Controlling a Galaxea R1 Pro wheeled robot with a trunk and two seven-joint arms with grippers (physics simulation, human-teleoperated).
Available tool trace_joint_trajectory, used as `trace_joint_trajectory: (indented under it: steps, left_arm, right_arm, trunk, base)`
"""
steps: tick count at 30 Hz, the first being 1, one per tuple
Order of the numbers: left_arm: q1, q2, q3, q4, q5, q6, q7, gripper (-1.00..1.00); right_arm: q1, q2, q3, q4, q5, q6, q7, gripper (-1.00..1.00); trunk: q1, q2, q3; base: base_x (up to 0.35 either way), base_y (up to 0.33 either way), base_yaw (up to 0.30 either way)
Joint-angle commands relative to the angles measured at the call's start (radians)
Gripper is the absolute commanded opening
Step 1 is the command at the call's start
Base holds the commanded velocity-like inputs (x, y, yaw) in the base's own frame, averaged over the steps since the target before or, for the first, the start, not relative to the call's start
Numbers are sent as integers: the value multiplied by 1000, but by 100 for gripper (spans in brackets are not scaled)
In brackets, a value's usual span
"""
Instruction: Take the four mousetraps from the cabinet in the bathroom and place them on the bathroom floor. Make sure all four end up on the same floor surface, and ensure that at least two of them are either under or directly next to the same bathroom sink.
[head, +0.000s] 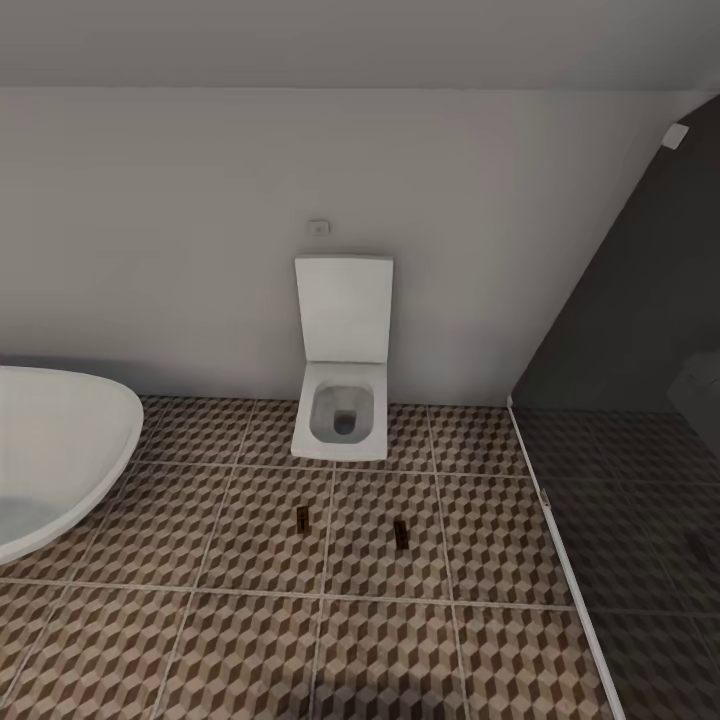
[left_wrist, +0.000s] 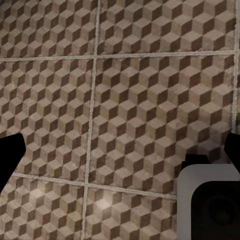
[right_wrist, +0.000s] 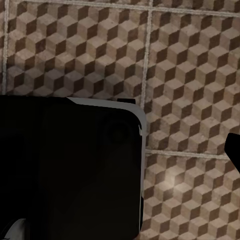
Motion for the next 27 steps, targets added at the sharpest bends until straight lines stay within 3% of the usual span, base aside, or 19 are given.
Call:
trace_joint_trajectory:
  steps: [1, 27]
  left_arm:
    - [-1, -1, -9, 3, 3, -4, 4, 100]
    - [-1, -1, -9, 3, 3, -4, 4, 100]
  right_arm:
    - [-1, 0, 3, 1, -4, -3, 4, 100]
    - [-1, 0, 3, 1, -4, -3, 4, 100]
  trunk:
    - [0, -2, -1]
    - [0, -2, -1]
  base:
    - [0, 0, 0]
    - [0, 0, 0]
